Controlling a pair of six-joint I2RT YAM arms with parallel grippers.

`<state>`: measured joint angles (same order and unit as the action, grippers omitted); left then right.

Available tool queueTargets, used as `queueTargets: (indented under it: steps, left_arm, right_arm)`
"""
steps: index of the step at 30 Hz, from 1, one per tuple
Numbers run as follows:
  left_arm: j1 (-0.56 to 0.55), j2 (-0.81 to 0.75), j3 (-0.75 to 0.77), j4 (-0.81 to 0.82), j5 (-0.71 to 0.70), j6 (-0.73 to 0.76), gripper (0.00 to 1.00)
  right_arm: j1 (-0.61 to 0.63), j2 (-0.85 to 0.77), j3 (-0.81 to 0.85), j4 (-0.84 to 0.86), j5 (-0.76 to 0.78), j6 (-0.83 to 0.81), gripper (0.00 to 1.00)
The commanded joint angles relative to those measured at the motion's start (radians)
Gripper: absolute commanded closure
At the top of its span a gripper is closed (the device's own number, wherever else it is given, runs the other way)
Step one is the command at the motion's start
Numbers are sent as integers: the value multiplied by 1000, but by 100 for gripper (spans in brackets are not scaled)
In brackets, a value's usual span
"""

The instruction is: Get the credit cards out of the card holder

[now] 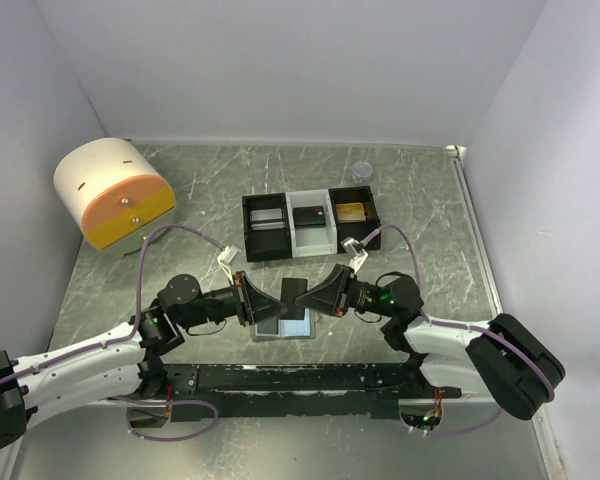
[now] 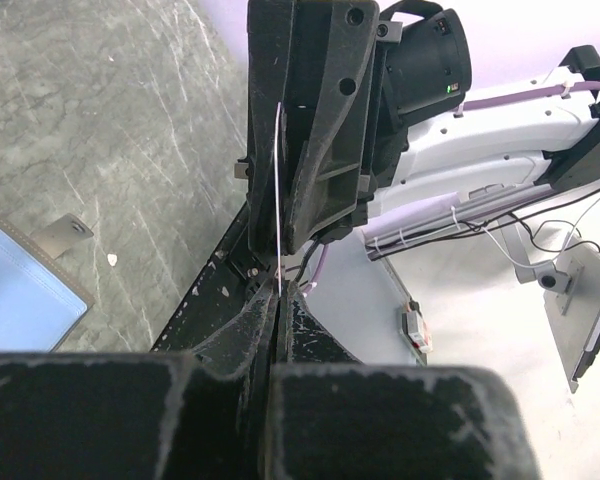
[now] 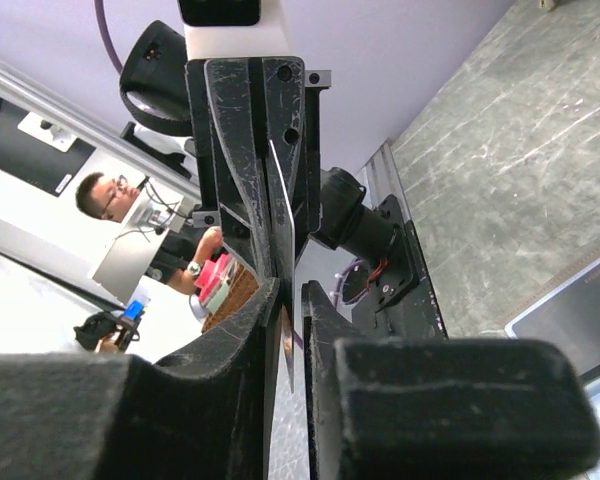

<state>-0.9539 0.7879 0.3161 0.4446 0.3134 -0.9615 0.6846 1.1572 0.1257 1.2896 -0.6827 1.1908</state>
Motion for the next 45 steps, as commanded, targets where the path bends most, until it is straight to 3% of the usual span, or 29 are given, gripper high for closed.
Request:
queueTargets:
  steps: [1, 7, 12, 15, 18, 20, 22, 26, 32, 36, 39, 41, 45]
  left_arm:
    - [-5, -3, -5, 54, 38, 3, 93]
    - [-5, 8, -1, 43, 37, 10, 93]
    - [-6, 5, 17, -2, 25, 28, 91]
    - [-6, -11, 37, -77, -3, 50, 71]
    - [-5, -43, 71, -207, -66, 85, 44]
    - [-6, -66, 110, -339, -138, 119, 29]
    - [-5, -82, 168, -509, -230, 155, 21]
    - [-6, -71, 308, -836, -412, 228, 16]
    - [-5, -1, 475, -1094, -634, 304, 8]
    - [-4, 53, 532, -1146, -717, 356, 0]
    - [20, 68, 553, -1132, -745, 429, 0]
    - [81, 82, 575, -1133, -719, 479, 0]
    - [328, 76, 564, -1100, -623, 588, 0]
  right_arm:
    - [12, -16, 33, -16, -6, -21, 88]
    - [15, -39, 40, -69, 5, -34, 100]
    - [14, -74, 40, -139, 36, -55, 100]
    - [14, -100, 42, -193, 59, -76, 100]
    - [14, -142, 58, -293, 85, -119, 100]
    - [13, -190, 83, -429, 128, -176, 100]
    - [13, -251, 126, -614, 204, -256, 100]
    - [13, -343, 215, -971, 393, -435, 100]
    - [12, -361, 306, -1164, 562, -616, 100]
    - [14, -298, 388, -1238, 618, -727, 100]
    - [14, -249, 423, -1243, 643, -819, 100]
    - [15, -228, 451, -1242, 674, -881, 100]
    - [41, -155, 530, -1272, 798, -1034, 100]
